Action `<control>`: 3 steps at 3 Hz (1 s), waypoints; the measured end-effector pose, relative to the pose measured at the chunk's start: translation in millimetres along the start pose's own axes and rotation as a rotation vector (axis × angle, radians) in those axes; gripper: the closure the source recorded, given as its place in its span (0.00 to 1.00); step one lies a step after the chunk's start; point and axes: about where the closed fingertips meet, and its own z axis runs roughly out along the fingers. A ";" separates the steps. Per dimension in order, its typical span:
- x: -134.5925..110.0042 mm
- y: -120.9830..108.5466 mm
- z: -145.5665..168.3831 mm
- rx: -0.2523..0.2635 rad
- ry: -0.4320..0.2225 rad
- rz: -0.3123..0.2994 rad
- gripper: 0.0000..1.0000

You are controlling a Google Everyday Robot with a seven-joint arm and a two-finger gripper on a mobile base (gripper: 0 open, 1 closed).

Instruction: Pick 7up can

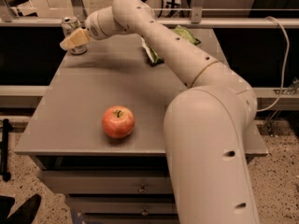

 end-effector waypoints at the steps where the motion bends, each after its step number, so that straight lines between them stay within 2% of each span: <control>1: -1.9 5.3 29.8 -0.031 -0.013 0.008 0.00; 2: -2.2 6.8 43.7 -0.051 -0.028 0.037 0.15; 3: 1.6 3.7 43.2 -0.053 -0.035 0.062 0.38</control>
Offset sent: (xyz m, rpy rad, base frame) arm 0.0253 0.0459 -0.0152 0.0871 0.0670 0.0364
